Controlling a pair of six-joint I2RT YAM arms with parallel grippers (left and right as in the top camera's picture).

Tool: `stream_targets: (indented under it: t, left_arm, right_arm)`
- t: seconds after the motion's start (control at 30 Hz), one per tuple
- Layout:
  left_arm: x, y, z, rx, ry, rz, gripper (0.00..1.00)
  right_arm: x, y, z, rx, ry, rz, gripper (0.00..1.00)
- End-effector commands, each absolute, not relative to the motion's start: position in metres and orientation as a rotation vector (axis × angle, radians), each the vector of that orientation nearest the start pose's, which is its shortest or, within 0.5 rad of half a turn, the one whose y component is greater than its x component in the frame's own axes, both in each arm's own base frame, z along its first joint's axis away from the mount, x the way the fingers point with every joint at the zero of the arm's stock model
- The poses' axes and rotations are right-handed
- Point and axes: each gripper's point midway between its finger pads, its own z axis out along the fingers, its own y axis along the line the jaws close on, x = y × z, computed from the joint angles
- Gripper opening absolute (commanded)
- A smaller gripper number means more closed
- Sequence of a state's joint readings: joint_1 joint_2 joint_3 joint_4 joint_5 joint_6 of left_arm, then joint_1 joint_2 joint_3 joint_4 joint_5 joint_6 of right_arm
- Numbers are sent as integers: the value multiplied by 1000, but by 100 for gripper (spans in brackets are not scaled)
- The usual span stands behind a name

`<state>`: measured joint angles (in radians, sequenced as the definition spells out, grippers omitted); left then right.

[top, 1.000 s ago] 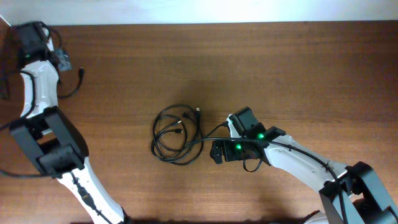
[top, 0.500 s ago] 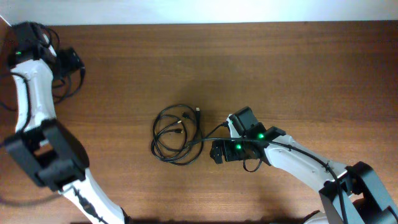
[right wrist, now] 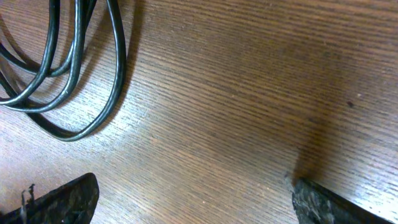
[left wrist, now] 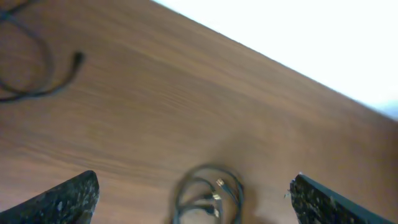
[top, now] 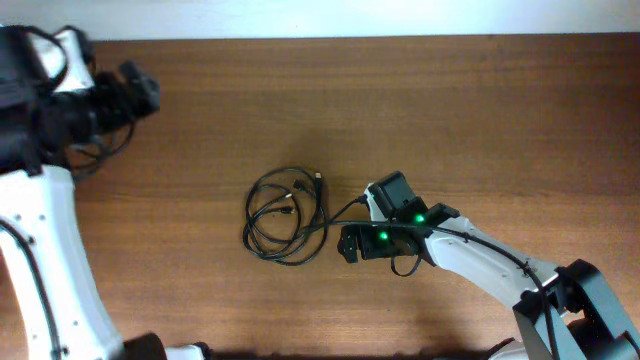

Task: Untangle cables
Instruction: 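Carry the separated cable to the table's left edge and release it, then return the left gripper to the remaining cables and grasp one strand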

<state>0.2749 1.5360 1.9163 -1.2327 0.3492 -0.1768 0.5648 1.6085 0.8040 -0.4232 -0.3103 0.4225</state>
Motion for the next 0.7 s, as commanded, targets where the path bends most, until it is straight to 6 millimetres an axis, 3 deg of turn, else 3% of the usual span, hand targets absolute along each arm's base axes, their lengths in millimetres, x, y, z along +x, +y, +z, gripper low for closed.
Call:
stream_targets:
  t: [0.0,0.1,0.2,0.3,0.43,0.57,0.67]
  left_arm:
    - [358,12,358,-256,2375,-333,99]
    - [342,-8,352,-200,2437,-295,99]
    - [330,-20,352,-161,2457,-303,99]
    - [317,-28,351,-131,2457,-314,99]
    - [300,-38,333,-92,2452,-329,99]
    - [279,-47,283,-175,2440,-393,99]
    - [269,-52,248,-250,2481,-436,99]
  right_arm:
    - [241,223,20,-295,2913,686,98]
    - [222,222,21,-348,2976,742,98]
    - [219,226,45,-443,2932,829,98]
    - [229,217,95,-449,2819,785,99]
    - [232,193,169,-409,2636,691,99]
    - [209,171,244,-395,2383,701,98]
    - [197,164,267,-397,2285,725,99]
